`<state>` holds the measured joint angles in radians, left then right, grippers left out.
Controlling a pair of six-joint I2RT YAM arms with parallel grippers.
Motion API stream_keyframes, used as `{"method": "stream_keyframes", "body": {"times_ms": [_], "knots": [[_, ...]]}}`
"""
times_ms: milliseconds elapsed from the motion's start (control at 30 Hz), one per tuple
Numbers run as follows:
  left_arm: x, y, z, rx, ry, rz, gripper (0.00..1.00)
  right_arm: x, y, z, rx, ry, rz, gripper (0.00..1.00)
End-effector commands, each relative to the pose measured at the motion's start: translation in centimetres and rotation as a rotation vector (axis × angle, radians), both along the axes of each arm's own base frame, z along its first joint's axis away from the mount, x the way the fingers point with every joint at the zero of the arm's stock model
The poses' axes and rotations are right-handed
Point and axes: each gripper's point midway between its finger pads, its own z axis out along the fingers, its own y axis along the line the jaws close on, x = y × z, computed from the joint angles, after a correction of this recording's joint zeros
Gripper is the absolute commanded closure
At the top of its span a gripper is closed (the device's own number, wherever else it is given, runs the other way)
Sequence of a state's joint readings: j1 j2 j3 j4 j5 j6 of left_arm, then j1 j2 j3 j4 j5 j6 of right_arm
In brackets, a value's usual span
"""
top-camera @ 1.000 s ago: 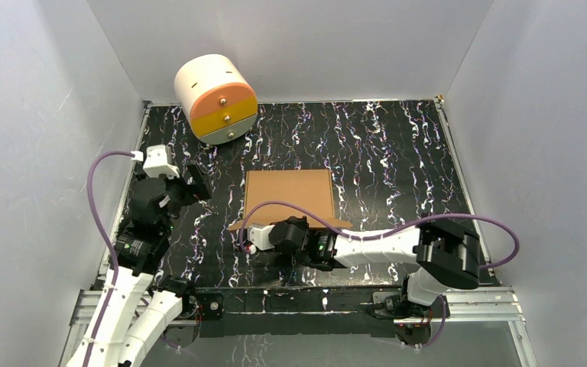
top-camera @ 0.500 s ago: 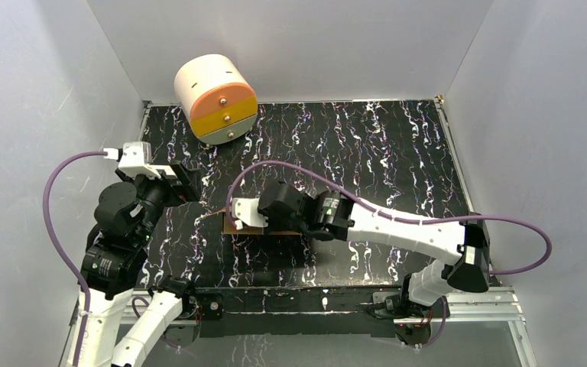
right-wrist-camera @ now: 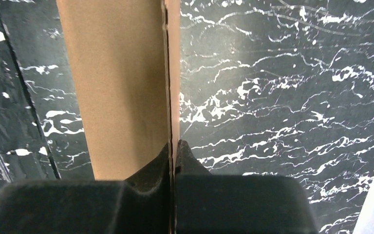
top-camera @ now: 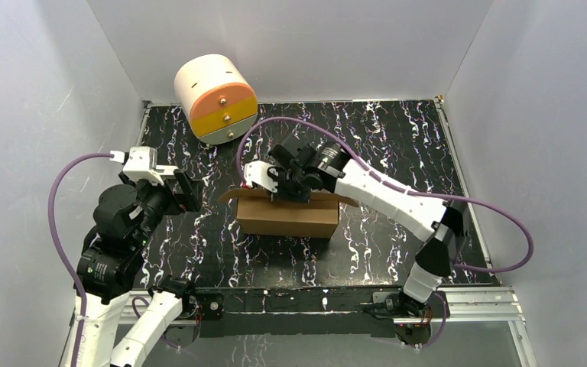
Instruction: Fold the paper box
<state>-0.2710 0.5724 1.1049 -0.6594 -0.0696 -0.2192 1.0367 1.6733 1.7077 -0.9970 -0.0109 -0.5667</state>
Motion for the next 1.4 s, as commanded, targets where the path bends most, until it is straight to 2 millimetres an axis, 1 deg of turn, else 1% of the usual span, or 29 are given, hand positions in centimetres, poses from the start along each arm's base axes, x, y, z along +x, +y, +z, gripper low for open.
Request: {"method": "stream_keyframes", "body": {"times_ms": [0,233,333,400,567,600,667,733,833,900,1000,1133,1167,1200,1233,1267,1367], "knots": [[0.7,-0.8,-2.1,0.012,0.076,-0.033,0.06,1.8,0.6,1.0,0.034,0.015,0.031,0.96],[2.2,-2.6,-4.6,-0.009,0.156,-0.095,0.07,5.1,0.7,0.3,0.004,-0.014,0.008,0.86],[2.8,-2.9,-5.0,-0.008,0.170,-0.107,0.07,5.6,0.8,0.9,0.012,-0.031,-0.003,0.77],[3.1,-3.1,-5.1,-0.003,0.171,-0.118,0.06,5.6,1.0,1.9,0.045,-0.047,-0.002,0.73],[3.6,-3.7,-5.5,0.017,0.193,-0.153,0.06,5.4,0.8,3.8,0.115,-0.072,-0.032,0.56],[3.6,-3.8,-5.6,0.019,0.196,-0.159,0.06,5.3,0.8,4.3,0.134,-0.076,-0.042,0.51],[3.8,-4.0,-5.7,0.024,0.205,-0.174,0.07,5.1,0.7,5.6,0.185,-0.093,-0.066,0.47],[3.8,-4.3,-5.9,0.028,0.215,-0.195,0.07,5.2,0.6,7.2,0.257,-0.127,-0.103,0.40],[3.9,-4.6,-6.1,0.042,0.232,-0.222,0.07,4.8,-0.5,8.8,0.333,-0.153,-0.169,0.34],[3.8,-4.7,-6.2,0.054,0.242,-0.234,0.06,4.6,-1.7,9.6,0.368,-0.164,-0.239,0.32],[3.8,-4.6,-6.3,0.074,0.256,-0.242,0.07,4.2,-3.8,10.0,0.398,-0.161,-0.352,0.29],[4.0,-4.5,-6.5,0.104,0.278,-0.246,0.07,3.3,-6.8,9.3,0.411,-0.154,-0.486,0.28],[4.1,-4.3,-6.6,0.111,0.288,-0.243,0.07,3.2,-7.7,8.6,0.401,-0.154,-0.526,0.28],[4.2,-4.3,-6.7,0.115,0.293,-0.241,0.07,3.2,-8.6,8.7,0.416,-0.165,-0.563,0.28],[4.3,-4.4,-6.7,0.118,0.299,-0.245,0.07,3.0,-9.3,8.2,0.413,-0.163,-0.593,0.28],[4.4,-4.4,-6.8,0.119,0.309,-0.248,0.07,2.8,-10.0,8.2,0.426,-0.161,-0.618,0.29],[4.4,-5.1,-7.0,0.106,0.326,-0.281,0.08,2.1,-11.1,7.8,0.445,-0.146,-0.653,0.30]]}}
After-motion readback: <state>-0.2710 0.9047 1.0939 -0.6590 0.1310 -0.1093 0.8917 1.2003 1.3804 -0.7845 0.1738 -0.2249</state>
